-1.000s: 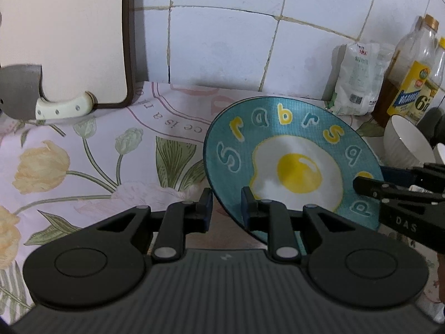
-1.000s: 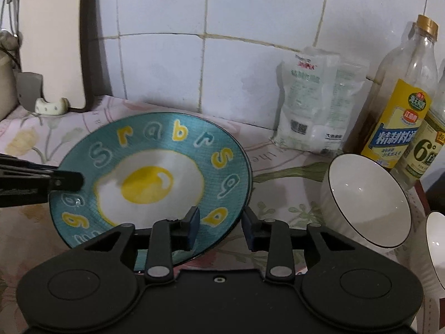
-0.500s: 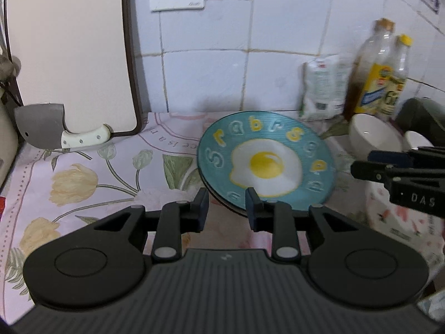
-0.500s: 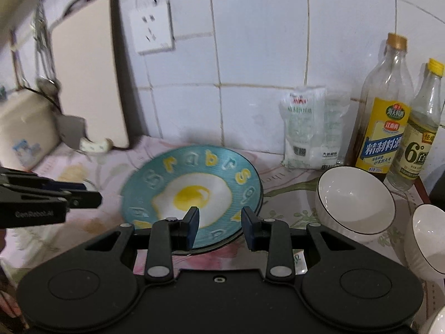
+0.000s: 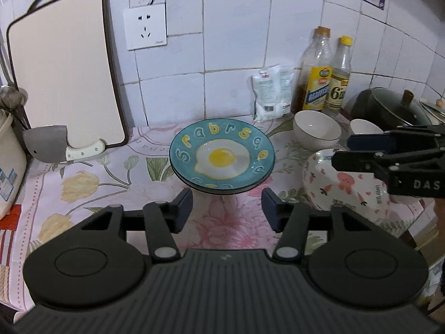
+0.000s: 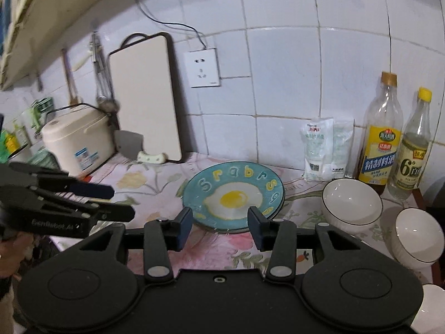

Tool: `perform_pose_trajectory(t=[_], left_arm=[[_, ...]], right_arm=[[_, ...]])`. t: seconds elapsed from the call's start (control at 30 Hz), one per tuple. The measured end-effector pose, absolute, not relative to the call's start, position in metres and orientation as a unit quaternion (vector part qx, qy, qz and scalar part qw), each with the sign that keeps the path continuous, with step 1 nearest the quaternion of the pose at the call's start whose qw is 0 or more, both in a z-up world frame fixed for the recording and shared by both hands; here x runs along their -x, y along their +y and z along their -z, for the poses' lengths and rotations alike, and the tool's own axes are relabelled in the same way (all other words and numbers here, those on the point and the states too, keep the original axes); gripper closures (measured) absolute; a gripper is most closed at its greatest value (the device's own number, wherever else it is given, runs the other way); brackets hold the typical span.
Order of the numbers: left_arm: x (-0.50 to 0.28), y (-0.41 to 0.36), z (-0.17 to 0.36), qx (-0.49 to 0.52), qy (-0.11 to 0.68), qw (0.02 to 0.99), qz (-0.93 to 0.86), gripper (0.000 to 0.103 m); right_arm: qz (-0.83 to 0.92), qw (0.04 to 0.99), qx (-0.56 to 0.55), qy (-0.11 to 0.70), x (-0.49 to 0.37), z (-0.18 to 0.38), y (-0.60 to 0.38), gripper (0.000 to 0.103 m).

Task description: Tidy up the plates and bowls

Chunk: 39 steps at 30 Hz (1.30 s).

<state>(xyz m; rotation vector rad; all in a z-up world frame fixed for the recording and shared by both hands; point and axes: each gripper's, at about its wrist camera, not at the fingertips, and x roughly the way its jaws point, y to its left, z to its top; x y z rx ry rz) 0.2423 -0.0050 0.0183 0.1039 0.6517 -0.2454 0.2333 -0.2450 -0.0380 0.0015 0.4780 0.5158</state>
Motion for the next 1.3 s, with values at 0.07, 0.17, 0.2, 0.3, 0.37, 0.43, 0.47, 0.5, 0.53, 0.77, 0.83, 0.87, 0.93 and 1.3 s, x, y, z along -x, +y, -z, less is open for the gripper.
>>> perform_pose_trajectory(t=[0.07,0.17,0.2,0.3,0.37,0.43,0.47,0.5,0.53,0.77,0.83,0.87,0.93,1.3], left_arm=[[-0.230,-0.008,-0.022,-0.056,0.316,0.939,0.124,0.046],[-0.215,-0.013,-0.026,-0.064,0.309,0.940,0.127,0.038],[-0.211,-0.014,-0.027,-0.066,0.307,0.941,0.128,0.037],[-0.195,-0.021,-0.029,-0.075,0.304,0.939,0.142,0.032],[-0.187,-0.026,-0.027,-0.079,0.304,0.937,0.151,0.030],[-0.179,-0.031,-0.024,-0.084,0.305,0.935,0.159,0.028],[-0.175,-0.034,-0.023,-0.087,0.306,0.934,0.165,0.027],[-0.172,-0.037,-0.021,-0.088,0.307,0.932,0.169,0.024],[-0.170,-0.040,-0.020,-0.088,0.308,0.931,0.174,0.023],[-0.164,-0.060,-0.006,-0.104,0.303,0.930,0.179,0.017],[-0.165,-0.064,0.000,-0.103,0.304,0.930,0.182,0.015],[-0.167,-0.067,0.002,-0.102,0.304,0.929,0.183,0.014],[-0.171,-0.072,0.008,-0.099,0.306,0.928,0.185,0.011],[-0.216,-0.103,0.043,-0.056,0.321,0.922,0.211,0.008]], right_arm=[[-0.258,0.939,0.005,0.227,-0.218,0.034,-0.249,0.048],[-0.263,0.939,0.010,0.220,-0.200,0.030,-0.254,0.041],[-0.263,0.940,0.012,0.219,-0.192,0.029,-0.257,0.039],[-0.257,0.943,0.014,0.212,-0.174,0.031,-0.264,0.032],[-0.252,0.945,0.013,0.209,-0.163,0.034,-0.269,0.030],[-0.247,0.946,0.008,0.210,-0.155,0.038,-0.275,0.024],[-0.246,0.946,0.005,0.211,-0.151,0.040,-0.278,0.021],[-0.246,0.946,0.003,0.211,-0.148,0.042,-0.280,0.017],[-0.245,0.947,0.003,0.209,-0.145,0.045,-0.283,0.017],[-0.235,0.947,0.010,0.217,-0.135,0.068,-0.300,0.017],[-0.233,0.947,0.005,0.221,-0.134,0.077,-0.305,0.017],[-0.232,0.947,0.003,0.222,-0.135,0.080,-0.309,0.017],[-0.228,0.948,-0.006,0.221,-0.136,0.090,-0.317,0.017],[-0.195,0.953,-0.059,0.223,-0.163,0.129,-0.340,0.017]])
